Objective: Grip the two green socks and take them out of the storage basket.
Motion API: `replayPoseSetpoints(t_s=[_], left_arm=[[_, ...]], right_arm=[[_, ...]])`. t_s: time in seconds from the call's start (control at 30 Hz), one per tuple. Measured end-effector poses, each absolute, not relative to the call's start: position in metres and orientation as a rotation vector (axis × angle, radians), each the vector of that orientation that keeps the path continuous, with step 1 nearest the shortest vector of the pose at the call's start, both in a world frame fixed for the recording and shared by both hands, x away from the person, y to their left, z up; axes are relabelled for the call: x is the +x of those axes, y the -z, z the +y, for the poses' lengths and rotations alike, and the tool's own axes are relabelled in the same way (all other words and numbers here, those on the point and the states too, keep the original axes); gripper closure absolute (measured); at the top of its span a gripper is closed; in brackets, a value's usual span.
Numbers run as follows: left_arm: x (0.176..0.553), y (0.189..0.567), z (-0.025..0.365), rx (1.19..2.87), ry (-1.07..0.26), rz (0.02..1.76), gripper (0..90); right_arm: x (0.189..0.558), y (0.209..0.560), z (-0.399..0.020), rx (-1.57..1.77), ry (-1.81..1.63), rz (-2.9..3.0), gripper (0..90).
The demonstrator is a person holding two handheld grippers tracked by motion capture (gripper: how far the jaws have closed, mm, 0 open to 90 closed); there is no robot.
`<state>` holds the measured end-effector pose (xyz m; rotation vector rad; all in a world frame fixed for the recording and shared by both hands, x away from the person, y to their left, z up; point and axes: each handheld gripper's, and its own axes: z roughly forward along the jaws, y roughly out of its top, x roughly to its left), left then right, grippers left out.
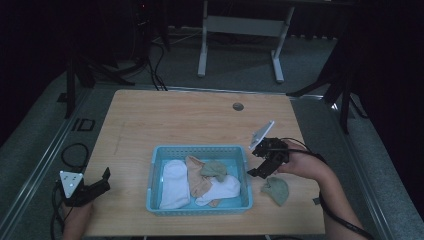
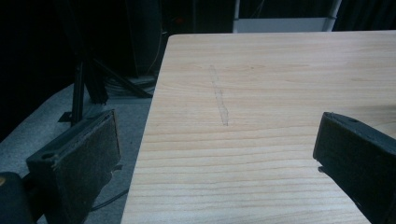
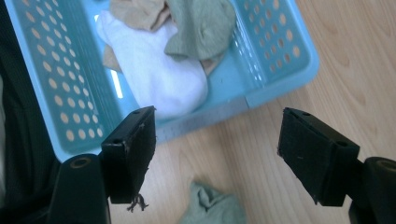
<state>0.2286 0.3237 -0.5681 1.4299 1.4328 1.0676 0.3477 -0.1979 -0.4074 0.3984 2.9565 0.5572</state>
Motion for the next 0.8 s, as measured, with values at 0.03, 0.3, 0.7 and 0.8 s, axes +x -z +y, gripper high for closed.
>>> replayPoseSetpoints(t_s=[0.03, 0.3, 0.7, 0.8], left_arm=[[0.229, 0.568, 0.324, 1.429, -1.068, 1.433, 0.4], [0.229, 0.568, 0.324, 1.43, -1.067, 1.432, 0.4], [0.228, 0.568, 0.324, 1.429, -1.064, 1.43, 0.4], [0.228, 0.568, 0.324, 1.428, -1.064, 1.43, 0.3]], right_arm=[[0.348, 0.407, -0.195, 0.392, -0.562, 2.959, 27.3], [0.352, 0.413, -0.169, 0.287, -0.56, 2.984, 31.3], [0.357, 0.433, -0.134, 0.196, -0.549, 3.009, 38.1], [0.359, 0.44, -0.126, 0.182, -0.54, 3.017, 39.5]])
